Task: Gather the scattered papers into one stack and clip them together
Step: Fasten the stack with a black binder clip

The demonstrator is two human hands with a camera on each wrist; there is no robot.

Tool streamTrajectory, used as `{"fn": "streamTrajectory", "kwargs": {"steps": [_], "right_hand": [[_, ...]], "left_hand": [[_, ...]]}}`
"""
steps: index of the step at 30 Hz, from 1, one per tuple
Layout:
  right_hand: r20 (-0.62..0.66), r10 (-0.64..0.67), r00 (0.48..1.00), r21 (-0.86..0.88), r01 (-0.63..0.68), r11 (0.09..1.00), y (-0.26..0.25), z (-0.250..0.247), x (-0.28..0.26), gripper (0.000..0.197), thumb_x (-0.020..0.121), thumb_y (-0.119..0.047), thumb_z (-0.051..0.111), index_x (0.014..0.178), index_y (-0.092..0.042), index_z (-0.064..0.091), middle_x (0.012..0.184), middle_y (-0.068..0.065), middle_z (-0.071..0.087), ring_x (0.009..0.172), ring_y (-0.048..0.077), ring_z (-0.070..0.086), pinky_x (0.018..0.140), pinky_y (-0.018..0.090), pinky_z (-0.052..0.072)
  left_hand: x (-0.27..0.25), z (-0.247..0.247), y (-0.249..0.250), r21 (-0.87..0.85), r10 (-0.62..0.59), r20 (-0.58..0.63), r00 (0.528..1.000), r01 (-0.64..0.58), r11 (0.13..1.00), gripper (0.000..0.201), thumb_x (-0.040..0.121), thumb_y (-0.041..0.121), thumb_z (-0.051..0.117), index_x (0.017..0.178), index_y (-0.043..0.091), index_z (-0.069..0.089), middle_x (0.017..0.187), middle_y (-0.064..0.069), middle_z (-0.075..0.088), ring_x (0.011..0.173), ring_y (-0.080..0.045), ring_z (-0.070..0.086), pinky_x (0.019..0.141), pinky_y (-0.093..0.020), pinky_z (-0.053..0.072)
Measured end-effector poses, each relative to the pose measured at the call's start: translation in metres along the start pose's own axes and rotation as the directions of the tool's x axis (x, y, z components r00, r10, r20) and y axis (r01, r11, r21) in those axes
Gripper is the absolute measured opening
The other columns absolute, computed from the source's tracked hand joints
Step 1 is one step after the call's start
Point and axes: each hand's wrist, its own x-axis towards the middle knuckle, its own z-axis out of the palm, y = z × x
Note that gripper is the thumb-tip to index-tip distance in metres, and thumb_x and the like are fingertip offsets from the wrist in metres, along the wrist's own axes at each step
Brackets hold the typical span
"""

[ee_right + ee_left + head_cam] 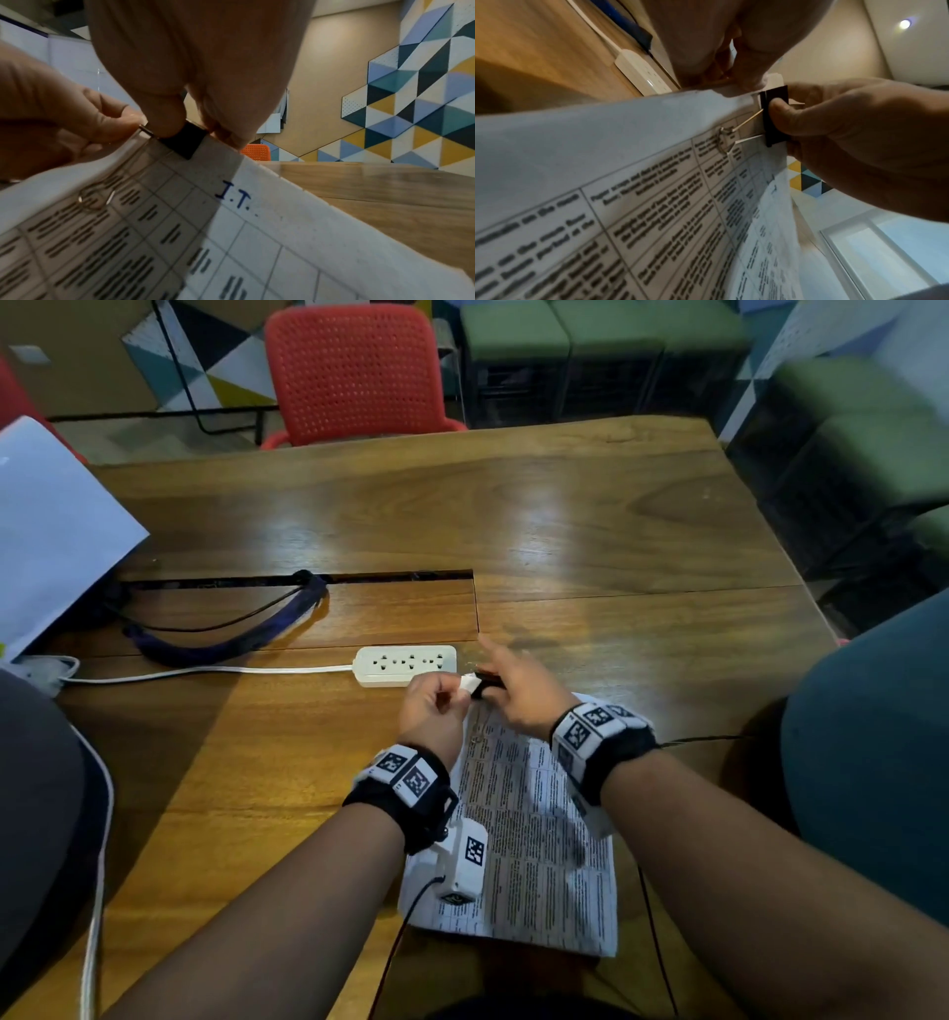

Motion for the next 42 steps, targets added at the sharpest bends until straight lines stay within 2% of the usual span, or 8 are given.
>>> {"fn": "streamTrajectory", "kwargs": {"steps": [10,15,20,27,33,36,40,42], "right_hand": [[-0.082,0.072,0.994,0.104,-0.063,0.993,0.000,0.005,-0.010,0.081,0.087,-0.024,0.063,0.145,-0.043,0.009,0.130,0.010,0.056,0.125,0.029,0.049,0.103,0.053,0.043],[-0.172,0.220,0.960,0.002,-0.223,0.975,0.021,0.007,-0.033,0.081,0.087,-0.023,0.062,0.149,-0.037,0.011,0.151,0.002,0.031,0.141,0.029,0.022,0.114,0.055,0.015],[-0.163,0.428,0.889,0.412,-0.333,0.848,0.047,0.032,-0.059,0.094,0.082,-0.006,0.066,0.152,-0.027,0.007,0.145,0.012,0.032,0.128,0.029,0.041,0.109,0.044,0.038],[0.181,0.474,0.861,0.547,-0.489,0.679,0.066,0.054,-0.097,0.054,0.082,-0.034,0.063,0.127,-0.012,0.041,0.122,0.008,0.060,0.106,0.024,0.061,0.093,0.044,0.052],[-0.145,0.609,0.780,0.596,-0.422,0.683,0.081,0.022,-0.108,0.025,0.090,-0.012,0.055,0.114,-0.013,0.056,0.086,0.002,0.065,0.085,0.025,0.065,0.077,0.036,0.056],[-0.214,0.633,0.744,0.506,-0.470,0.724,0.093,0.006,-0.106,0.032,0.091,-0.010,0.052,0.122,-0.013,0.054,0.099,0.009,0.066,0.090,0.026,0.063,0.077,0.033,0.052],[-0.334,0.615,0.714,0.120,-0.615,0.779,0.096,0.006,-0.109,0.051,0.085,-0.006,0.051,0.134,-0.015,0.040,0.134,0.012,0.040,0.119,0.034,0.042,0.098,0.041,0.039],[-0.334,0.573,0.748,-0.002,-0.609,0.793,0.096,0.010,-0.114,0.059,0.082,-0.006,0.053,0.136,-0.027,0.040,0.135,0.004,0.037,0.119,0.029,0.039,0.098,0.043,0.039]], "left_hand": [[-0.024,-0.012,-0.005,0.147,-0.111,0.263,0.958,0.073,0.986,0.028,0.090,0.022,0.061,0.114,0.034,0.056,0.097,0.007,0.068,0.091,-0.015,0.065,0.080,-0.043,0.056],[-0.022,-0.031,-0.018,0.177,-0.262,0.147,0.954,0.235,0.956,0.020,0.092,0.020,0.060,0.111,0.022,0.056,0.101,-0.004,0.066,0.084,-0.018,0.063,0.060,-0.034,0.054],[-0.010,-0.047,-0.032,0.227,-0.318,0.051,0.947,0.299,0.927,0.019,0.095,0.018,0.055,0.111,0.020,0.047,0.098,-0.001,0.055,0.077,-0.011,0.051,0.054,-0.024,0.040],[0.009,-0.044,-0.031,0.184,-0.380,-0.038,0.924,0.380,0.906,0.030,0.092,0.020,0.060,0.121,0.013,0.051,0.102,-0.004,0.058,0.092,-0.025,0.057,0.077,-0.035,0.049],[0.005,-0.007,-0.022,0.036,-0.315,0.112,0.942,0.313,0.949,0.055,0.088,0.022,0.062,0.137,0.031,0.038,0.133,-0.007,0.056,0.114,-0.030,0.058,0.093,-0.054,0.050],[-0.005,0.009,-0.009,0.087,-0.240,0.208,0.948,0.227,0.970,0.086,0.086,0.008,0.062,0.147,0.044,0.013,0.153,-0.005,0.034,0.129,-0.031,0.046,0.100,-0.055,0.045],[-0.029,0.023,-0.011,0.441,-0.248,0.327,0.912,0.085,0.894,0.097,0.080,-0.006,0.064,0.152,0.034,0.011,0.155,-0.009,0.023,0.106,-0.017,0.056,0.071,-0.013,0.046],[-0.037,0.029,-0.018,0.555,-0.354,0.364,0.861,0.105,0.825,0.098,0.078,-0.009,0.061,0.150,0.039,0.016,0.153,-0.006,0.019,0.098,-0.021,0.057,0.044,-0.020,0.050]]}}
